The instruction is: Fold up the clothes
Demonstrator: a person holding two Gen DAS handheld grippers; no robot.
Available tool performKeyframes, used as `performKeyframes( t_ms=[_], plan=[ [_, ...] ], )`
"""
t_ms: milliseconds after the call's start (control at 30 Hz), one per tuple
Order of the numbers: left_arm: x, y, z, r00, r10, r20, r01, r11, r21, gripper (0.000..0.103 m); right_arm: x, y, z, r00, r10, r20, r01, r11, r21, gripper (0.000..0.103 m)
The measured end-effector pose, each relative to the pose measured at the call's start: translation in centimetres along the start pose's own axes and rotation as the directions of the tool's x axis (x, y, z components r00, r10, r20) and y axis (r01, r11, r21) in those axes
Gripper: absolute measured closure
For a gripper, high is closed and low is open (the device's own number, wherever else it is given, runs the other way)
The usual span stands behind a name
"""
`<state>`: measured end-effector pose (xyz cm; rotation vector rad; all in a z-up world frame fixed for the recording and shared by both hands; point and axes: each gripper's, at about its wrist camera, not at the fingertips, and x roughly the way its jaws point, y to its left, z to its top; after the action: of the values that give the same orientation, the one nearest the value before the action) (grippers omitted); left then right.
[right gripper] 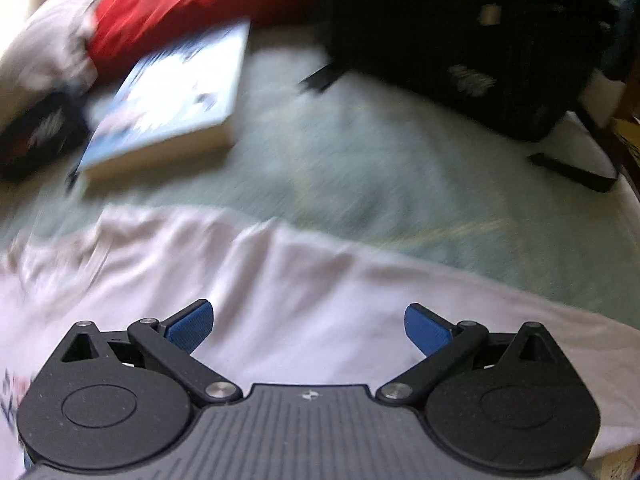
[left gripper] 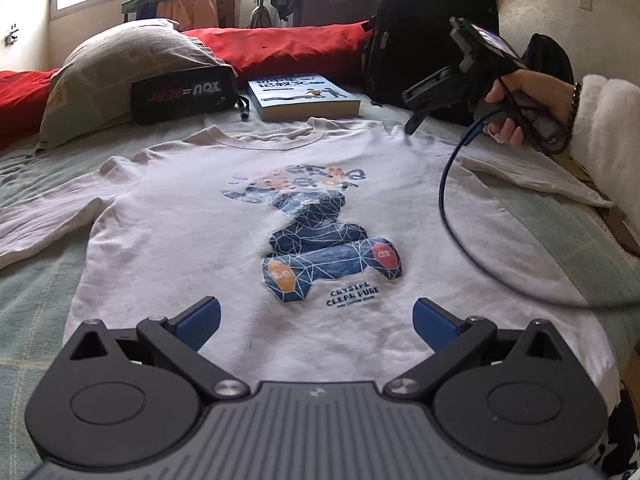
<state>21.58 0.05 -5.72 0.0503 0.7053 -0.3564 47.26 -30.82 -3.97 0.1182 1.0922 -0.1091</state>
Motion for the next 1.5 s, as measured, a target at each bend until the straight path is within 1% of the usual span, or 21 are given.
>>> performKeyframes(
  t_ms=[67,133,233,333,500,567,667,767,867,967,1000,1067,1200,1300,1400,1467,1500],
  plan=[
    [0.0,0.1,-0.1,1.000,0.008,-0.004,-0.008,1.000,0.006,0.001,1.0,1.2,-0.2,0.999,-0.024,-0.023,0.023,1.000,-0.020,0.000],
    [0.1,0.4,-0.1,1.000,0.015,-0.013,-0.015,1.000,0.009,0.001,2.3,1.5,0.1,0.999,-0.038,-0.025,0.038,0.999,-0.005,0.000],
    [0.3,0.7,-0.2,0.999,0.016,-0.032,-0.016,1.000,0.012,0.001,3.3,1.3,1.4,0.999,-0.036,0.013,0.036,0.999,0.032,0.000],
    [0.3,0.4,-0.2,0.999,0.002,-0.037,-0.001,1.000,0.023,0.001,4.0,1.1,2.7,0.997,-0.043,0.057,0.040,0.998,0.057,0.000],
    [-0.3,-0.2,-0.2,0.999,-0.014,-0.030,0.015,0.999,0.044,0.001,2.2,2.6,2.9,0.985,-0.092,0.148,0.096,0.995,-0.024,0.000],
    [-0.6,-0.4,-0.1,1.000,-0.011,-0.026,0.012,0.999,0.048,0.001,0.9,3.4,2.5,0.983,-0.070,0.170,0.082,0.995,-0.061,0.000],
    [-1.2,-0.7,0.0,1.000,-0.012,-0.017,0.013,0.998,0.056,0.001,-1.4,4.8,1.6,0.983,-0.018,0.181,0.037,0.994,-0.104,0.000],
    [-1.6,-1.0,0.0,1.000,-0.016,-0.012,0.016,0.998,0.064,0.001,-2.9,6.3,0.5,0.985,0.029,0.169,-0.005,0.989,-0.146,0.000],
    [-1.7,-1.1,-0.2,1.000,-0.017,-0.015,0.018,0.997,0.074,0.001,-2.6,7.2,-0.1,0.991,0.104,0.086,-0.091,0.985,-0.146,0.000],
    [-1.6,-0.9,-0.4,1.000,-0.020,-0.020,0.021,0.997,0.076,0.001,-0.6,7.8,-0.4,0.987,0.159,-0.021,-0.160,0.980,-0.121,0.000],
    [-1.5,-0.8,-0.4,0.999,-0.021,-0.024,0.023,0.997,0.076,0.001,0.2,8.0,-0.4,0.987,0.154,-0.039,-0.157,0.981,-0.117,0.000],
    [-1.1,-0.6,-0.5,0.999,-0.023,-0.031,0.025,0.997,0.073,0.001,1.8,8.4,-0.3,0.992,0.118,-0.040,-0.123,0.985,-0.121,0.000],
    [-0.4,0.0,-0.7,0.999,-0.020,-0.046,0.023,0.998,0.063,0.001,3.5,9.2,1.1,0.997,0.059,0.043,-0.052,0.987,-0.151,0.000],
    [-0.4,0.2,-0.7,0.999,-0.023,-0.045,0.026,0.998,0.059,0.001,4.7,9.3,2.3,0.994,0.047,0.102,-0.030,0.985,-0.169,0.000],
    [-0.9,0.3,-0.6,0.999,-0.028,-0.038,0.030,0.998,0.056,0.001,4.0,8.9,3.6,0.986,0.078,0.147,-0.055,0.986,-0.159,0.000],
    [-1.2,0.3,-0.6,0.999,-0.031,-0.030,0.033,0.998,0.056,0.001,2.5,8.4,4.0,0.977,0.110,0.183,-0.081,0.984,-0.162,0.000],
    [-1.3,0.3,-0.6,0.999,-0.035,-0.027,0.036,0.998,0.056,0.001,1.7,8.3,4.0,0.974,0.128,0.186,-0.098,0.982,-0.164,0.000]
  ],
)
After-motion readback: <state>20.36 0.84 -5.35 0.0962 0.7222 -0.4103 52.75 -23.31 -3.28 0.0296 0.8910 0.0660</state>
